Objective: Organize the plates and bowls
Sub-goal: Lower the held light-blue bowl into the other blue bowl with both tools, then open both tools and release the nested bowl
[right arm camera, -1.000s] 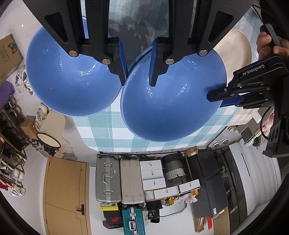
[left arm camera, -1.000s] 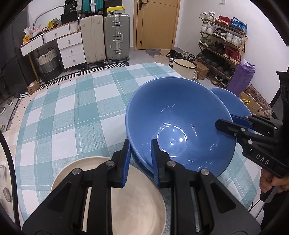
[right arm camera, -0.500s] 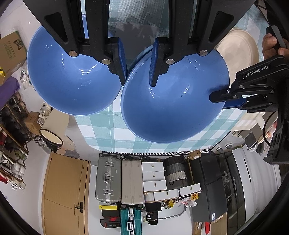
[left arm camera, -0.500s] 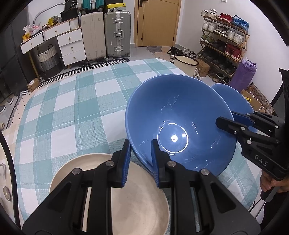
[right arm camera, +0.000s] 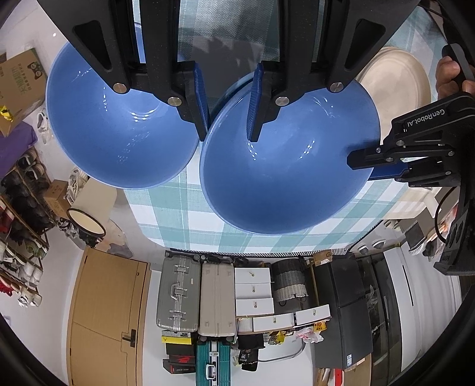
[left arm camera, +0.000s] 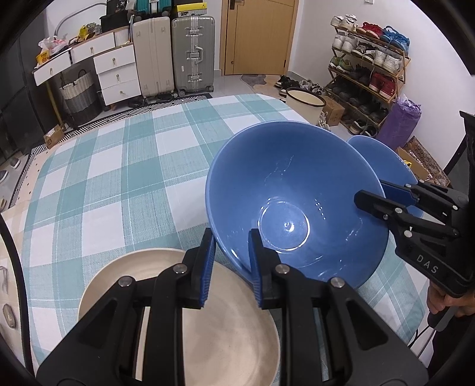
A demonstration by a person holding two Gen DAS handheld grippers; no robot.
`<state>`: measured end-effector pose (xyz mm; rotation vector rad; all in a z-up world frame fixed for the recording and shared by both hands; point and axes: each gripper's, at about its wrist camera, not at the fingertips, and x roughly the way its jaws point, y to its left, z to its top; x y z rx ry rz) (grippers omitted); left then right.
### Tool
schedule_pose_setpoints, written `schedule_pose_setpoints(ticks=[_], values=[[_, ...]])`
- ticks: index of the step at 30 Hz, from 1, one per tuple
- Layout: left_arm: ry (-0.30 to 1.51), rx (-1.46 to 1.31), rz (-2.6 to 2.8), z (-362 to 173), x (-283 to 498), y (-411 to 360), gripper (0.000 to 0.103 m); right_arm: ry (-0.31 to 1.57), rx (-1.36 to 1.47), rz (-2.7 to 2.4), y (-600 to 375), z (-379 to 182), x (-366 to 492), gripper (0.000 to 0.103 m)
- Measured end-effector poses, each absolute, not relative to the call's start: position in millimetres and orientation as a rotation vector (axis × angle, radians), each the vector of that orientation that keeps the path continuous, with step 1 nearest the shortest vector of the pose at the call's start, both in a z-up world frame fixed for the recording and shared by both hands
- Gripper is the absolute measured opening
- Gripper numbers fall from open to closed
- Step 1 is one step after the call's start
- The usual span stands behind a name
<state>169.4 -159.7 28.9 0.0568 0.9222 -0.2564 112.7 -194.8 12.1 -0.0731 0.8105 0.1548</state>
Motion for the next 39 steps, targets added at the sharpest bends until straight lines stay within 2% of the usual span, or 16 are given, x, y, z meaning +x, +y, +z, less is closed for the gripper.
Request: schedule_pose_setpoints(ticks=[7, 9, 11, 12, 14, 18, 20, 21, 22, 27, 28, 29, 39], values=[[0.941, 0.041, -0.261, 23, 174, -156, 0.022, 0.821, -0.045, 0.167, -201, 14, 114, 0.027], [0.940, 0.035, -0.266, 23, 174, -155, 0.027, 0.827, -0.043, 0.164, -202, 13, 114, 0.030], [0.935, 0.021, -0.270, 25, 172, -154, 0.039, 0.829, -0.040, 0.157, -204, 14, 113, 0.033], [0.930, 0.017, -0.270, 26, 170, -152, 0.042, 0.824, -0.035, 0.158, -206, 15, 112, 0.037], [0.919, 0.001, -0.274, 30, 167, -151, 0.055, 0.811, -0.030, 0.160, -206, 18, 109, 0.044], [0.912, -0.033, -0.277, 37, 162, -146, 0.070, 0.791, -0.027, 0.159, -208, 26, 104, 0.053], [0.908, -0.049, -0.276, 40, 157, -144, 0.080, 0.783, -0.018, 0.160, -210, 30, 101, 0.068], [0.907, -0.057, -0.280, 42, 156, -143, 0.080, 0.778, -0.005, 0.165, -212, 32, 99, 0.083], [0.906, -0.066, -0.283, 43, 154, -142, 0.080, 0.773, 0.005, 0.164, -212, 34, 98, 0.089], [0.898, -0.092, -0.287, 50, 145, -142, 0.091, 0.755, 0.016, 0.148, -217, 43, 89, 0.095], [0.896, -0.096, -0.288, 52, 143, -143, 0.099, 0.753, 0.018, 0.147, -218, 45, 87, 0.097], [0.892, -0.101, -0.284, 53, 141, -144, 0.102, 0.748, 0.024, 0.145, -220, 48, 85, 0.098], [0.880, -0.106, -0.282, 59, 121, -160, 0.102, 0.700, 0.044, 0.102, -244, 71, 61, 0.102]])
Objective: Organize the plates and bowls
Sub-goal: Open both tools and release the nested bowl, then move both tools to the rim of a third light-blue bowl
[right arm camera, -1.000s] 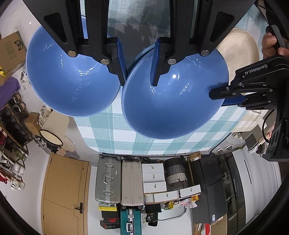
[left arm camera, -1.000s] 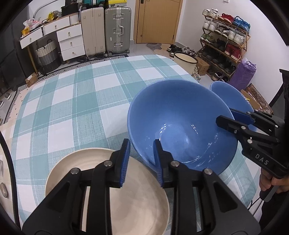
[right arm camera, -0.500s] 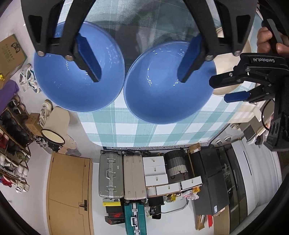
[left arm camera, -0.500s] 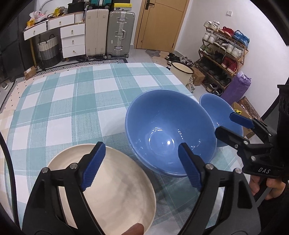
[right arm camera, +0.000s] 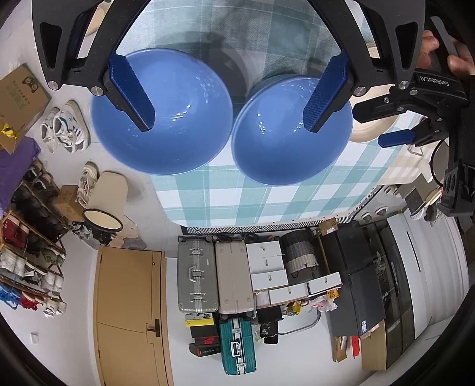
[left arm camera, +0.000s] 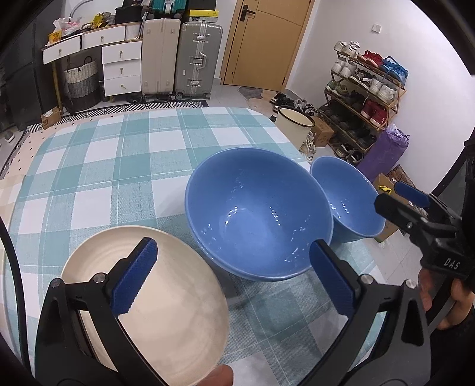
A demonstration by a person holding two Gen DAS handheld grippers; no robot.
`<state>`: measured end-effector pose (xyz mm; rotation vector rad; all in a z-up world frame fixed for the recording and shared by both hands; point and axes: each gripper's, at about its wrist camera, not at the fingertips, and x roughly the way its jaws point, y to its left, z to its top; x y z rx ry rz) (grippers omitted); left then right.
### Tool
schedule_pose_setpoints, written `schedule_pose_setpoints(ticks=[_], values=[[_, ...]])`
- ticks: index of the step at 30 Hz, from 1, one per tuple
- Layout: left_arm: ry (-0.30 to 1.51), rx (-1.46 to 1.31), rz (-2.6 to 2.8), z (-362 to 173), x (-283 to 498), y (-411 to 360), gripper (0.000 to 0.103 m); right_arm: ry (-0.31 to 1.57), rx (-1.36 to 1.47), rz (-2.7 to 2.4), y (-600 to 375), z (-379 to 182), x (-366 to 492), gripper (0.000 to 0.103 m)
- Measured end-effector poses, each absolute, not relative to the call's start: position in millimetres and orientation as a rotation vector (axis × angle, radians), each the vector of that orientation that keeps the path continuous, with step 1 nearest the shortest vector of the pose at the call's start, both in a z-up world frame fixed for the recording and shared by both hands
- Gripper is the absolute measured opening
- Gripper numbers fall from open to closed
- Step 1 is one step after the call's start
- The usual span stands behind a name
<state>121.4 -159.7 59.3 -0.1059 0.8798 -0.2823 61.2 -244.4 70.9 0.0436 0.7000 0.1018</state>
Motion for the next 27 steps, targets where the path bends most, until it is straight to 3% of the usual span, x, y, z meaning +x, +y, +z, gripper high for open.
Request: schedule_pose_setpoints(ticks=[27], values=[[0.885, -0.108, -0.374, 59, 105, -246, 0.102, 0.656, 0.071, -0.025, -320, 97, 17, 0.102]])
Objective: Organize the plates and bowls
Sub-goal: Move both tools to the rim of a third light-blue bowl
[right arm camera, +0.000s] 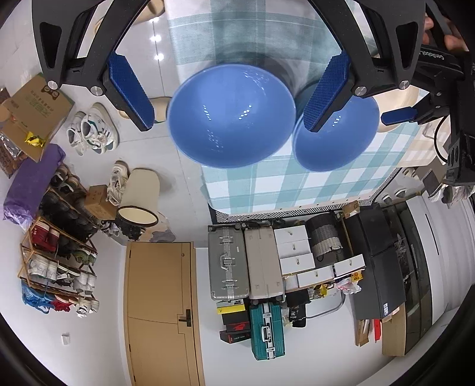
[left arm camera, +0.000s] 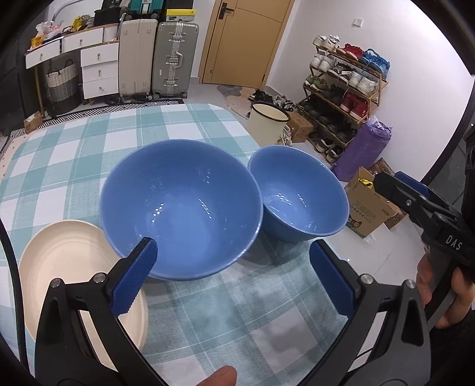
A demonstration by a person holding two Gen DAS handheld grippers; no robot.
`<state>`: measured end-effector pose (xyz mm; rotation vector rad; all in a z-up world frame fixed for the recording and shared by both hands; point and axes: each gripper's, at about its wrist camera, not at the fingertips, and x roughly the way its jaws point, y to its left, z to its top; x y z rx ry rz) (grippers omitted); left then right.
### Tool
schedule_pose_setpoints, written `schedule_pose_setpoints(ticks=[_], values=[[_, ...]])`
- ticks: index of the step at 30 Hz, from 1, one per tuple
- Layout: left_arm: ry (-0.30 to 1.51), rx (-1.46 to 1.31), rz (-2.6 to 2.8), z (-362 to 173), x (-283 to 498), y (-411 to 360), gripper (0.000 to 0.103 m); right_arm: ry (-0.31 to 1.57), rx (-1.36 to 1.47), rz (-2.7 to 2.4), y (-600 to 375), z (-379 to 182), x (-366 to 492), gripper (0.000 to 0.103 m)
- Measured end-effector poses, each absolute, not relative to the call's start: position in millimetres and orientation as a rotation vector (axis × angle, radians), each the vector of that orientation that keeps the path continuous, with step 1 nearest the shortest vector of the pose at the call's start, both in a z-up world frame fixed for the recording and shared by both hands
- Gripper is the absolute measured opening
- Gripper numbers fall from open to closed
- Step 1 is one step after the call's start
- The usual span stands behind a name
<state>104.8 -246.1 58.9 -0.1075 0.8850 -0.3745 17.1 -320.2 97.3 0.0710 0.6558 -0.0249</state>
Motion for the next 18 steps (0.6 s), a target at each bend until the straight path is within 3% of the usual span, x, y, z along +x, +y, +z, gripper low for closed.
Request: schedule_pose_setpoints(ticks=[11, 18], values=[[0.923, -0.137, -0.441, 49, 102, -275, 0.102, 0.681, 0.088, -0.035, -348, 80, 14, 0.102], [0.942, -0.182, -0.522, 47, 105, -293, 0.089, 0.690, 0.114, -0.033, -363, 75, 20, 0.102]])
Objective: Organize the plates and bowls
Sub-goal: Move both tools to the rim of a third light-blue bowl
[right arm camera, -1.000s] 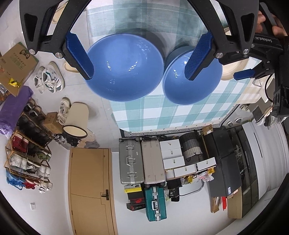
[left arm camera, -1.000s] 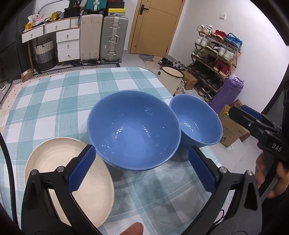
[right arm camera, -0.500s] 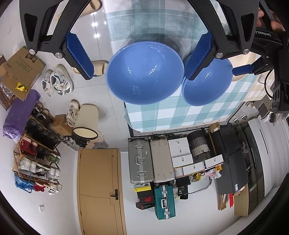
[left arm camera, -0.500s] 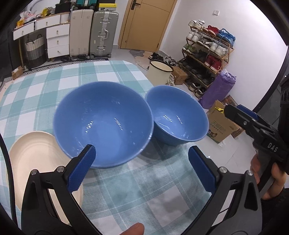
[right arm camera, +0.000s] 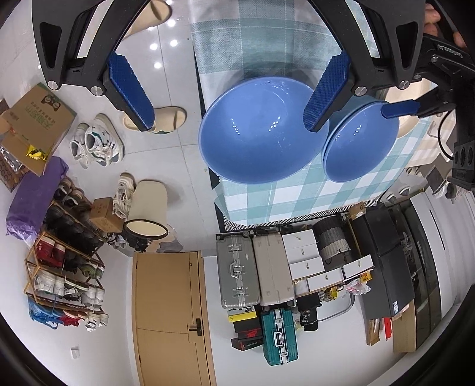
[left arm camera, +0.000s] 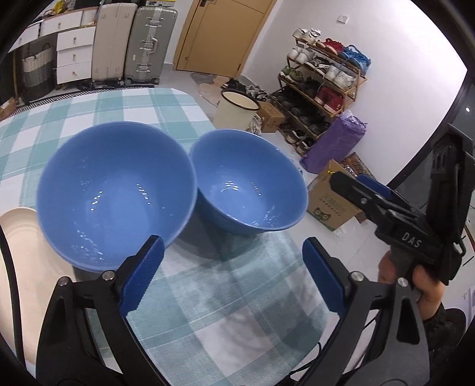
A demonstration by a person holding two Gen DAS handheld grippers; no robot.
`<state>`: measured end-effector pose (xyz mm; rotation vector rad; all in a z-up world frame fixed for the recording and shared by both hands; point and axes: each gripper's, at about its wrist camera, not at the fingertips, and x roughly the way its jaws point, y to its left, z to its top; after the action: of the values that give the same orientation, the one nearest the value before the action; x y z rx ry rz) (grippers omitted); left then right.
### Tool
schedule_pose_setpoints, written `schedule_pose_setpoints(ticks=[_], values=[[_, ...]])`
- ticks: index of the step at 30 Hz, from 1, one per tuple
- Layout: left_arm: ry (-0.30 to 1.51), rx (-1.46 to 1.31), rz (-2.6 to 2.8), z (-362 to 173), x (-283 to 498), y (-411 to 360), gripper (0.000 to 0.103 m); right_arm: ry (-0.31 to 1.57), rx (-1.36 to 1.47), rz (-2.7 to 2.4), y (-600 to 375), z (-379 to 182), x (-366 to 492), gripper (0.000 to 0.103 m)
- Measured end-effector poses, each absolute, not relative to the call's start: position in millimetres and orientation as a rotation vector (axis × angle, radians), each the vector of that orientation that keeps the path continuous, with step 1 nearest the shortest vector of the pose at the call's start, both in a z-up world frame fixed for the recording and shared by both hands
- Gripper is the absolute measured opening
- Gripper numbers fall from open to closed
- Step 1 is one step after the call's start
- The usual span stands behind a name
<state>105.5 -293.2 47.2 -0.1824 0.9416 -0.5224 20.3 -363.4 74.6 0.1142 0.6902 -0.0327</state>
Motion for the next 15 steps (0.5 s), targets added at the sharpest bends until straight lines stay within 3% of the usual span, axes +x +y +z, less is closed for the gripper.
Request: schedule_pose_setpoints(ticks=[10, 15], values=[[0.993, -0.236, -0.540, 33, 119, -313, 0.069, 0.693, 0.119, -0.017, -374, 68, 29, 0.100], [1.009, -0.258, -0.525, 23, 131, -317, 0.064, 0.728, 0.113, -0.005, -378, 62, 38, 0.078]])
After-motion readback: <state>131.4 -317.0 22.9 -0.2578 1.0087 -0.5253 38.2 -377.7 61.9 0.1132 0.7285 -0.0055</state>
